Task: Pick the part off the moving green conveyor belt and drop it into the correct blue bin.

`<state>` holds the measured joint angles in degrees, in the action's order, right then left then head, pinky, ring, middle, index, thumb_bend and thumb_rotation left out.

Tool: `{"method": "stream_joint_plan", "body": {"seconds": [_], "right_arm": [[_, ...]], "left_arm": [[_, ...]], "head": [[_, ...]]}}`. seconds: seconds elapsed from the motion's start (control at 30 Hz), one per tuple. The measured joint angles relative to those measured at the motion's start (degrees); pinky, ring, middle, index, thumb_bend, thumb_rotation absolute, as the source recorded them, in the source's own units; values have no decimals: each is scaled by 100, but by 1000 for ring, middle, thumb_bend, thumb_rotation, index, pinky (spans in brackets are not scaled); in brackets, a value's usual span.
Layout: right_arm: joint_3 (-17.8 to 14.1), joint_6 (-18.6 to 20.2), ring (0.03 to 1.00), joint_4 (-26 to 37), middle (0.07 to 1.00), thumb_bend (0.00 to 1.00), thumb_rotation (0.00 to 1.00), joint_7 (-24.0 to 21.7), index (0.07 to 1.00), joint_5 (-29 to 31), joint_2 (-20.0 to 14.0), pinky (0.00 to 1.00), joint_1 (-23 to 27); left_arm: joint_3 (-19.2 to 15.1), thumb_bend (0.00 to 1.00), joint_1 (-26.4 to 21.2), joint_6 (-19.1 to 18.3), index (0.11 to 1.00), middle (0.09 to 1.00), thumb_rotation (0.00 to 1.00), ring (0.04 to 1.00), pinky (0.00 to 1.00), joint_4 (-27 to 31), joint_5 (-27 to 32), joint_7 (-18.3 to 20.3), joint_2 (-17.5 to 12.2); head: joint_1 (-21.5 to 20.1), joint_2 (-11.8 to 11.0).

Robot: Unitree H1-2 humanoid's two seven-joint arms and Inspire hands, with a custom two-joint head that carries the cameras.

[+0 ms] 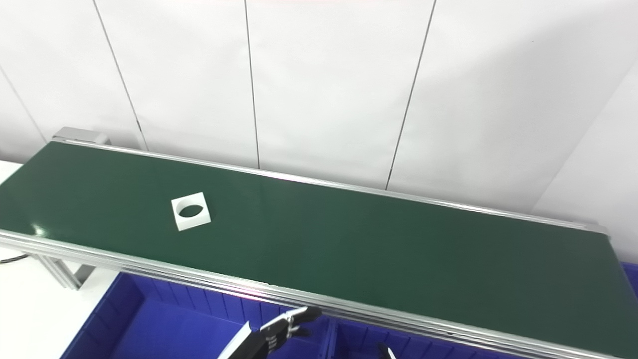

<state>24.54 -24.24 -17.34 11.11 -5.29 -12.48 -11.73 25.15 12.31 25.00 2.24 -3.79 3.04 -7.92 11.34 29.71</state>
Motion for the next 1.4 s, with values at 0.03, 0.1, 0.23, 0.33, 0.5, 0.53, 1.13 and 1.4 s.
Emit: {"method": "stream_joint_plan", "body": {"seconds": [0.03, 0.1, 0.23, 0.33, 0.5, 0.53, 1.13, 1.4], "right_arm": [[0, 0, 973, 10, 984, 1000, 1000, -1, 973, 2, 0, 965, -2], [0, 0, 978, 42, 985, 1000, 1000, -4, 978, 2, -7, 970, -10], [3, 0, 978, 88, 984, 996, 1000, -2, 981, -11, -28, 968, -11], [7, 0, 979, 93, 987, 990, 1000, 6, 982, -12, -53, 967, -19], [16, 0, 961, 93, 979, 984, 1000, 10, 982, -13, -43, 948, -11], [16, 0, 959, 93, 978, 983, 1000, 13, 983, -13, -41, 946, -11], [20, 0, 954, -30, 974, 975, 1000, 3, 984, 3, 54, 936, 57], [54, 0, 961, -37, 978, 972, 1000, 1, 986, 4, 64, 951, 83]], "left_arm": [[-15, 973, -13, 1, 821, 877, 509, 864, 769, 120, -19, 3, 15], [-103, 991, -75, 0, 812, 860, 442, 839, 736, 303, -95, -3, 66], [-456, 1000, -390, 1, 821, 830, 329, 788, 676, 596, -728, -215, 143], [-770, 1000, -645, 0, 823, 823, 304, 782, 675, 743, -1388, -396, 279], [-1159, 1000, -1112, -342, 830, 813, 153, 754, 631, 983, -2165, -413, 401], [-1224, 1000, -1200, -456, 834, 810, 146, 735, 609, 1013, -2328, -412, 411], [-1408, 1000, -2870, -1900, 835, 799, 226, 723, 612, -73, -5412, -280, -663], [-1124, 1000, -3575, -2450, 835, 791, 259, 740, 630, -1010, -5900, -211, -870]], "head": [[0, 0], [26, -9], [70, -17], [70, -26], [79, -53], [79, -53], [114, -176], [114, -193]]}}
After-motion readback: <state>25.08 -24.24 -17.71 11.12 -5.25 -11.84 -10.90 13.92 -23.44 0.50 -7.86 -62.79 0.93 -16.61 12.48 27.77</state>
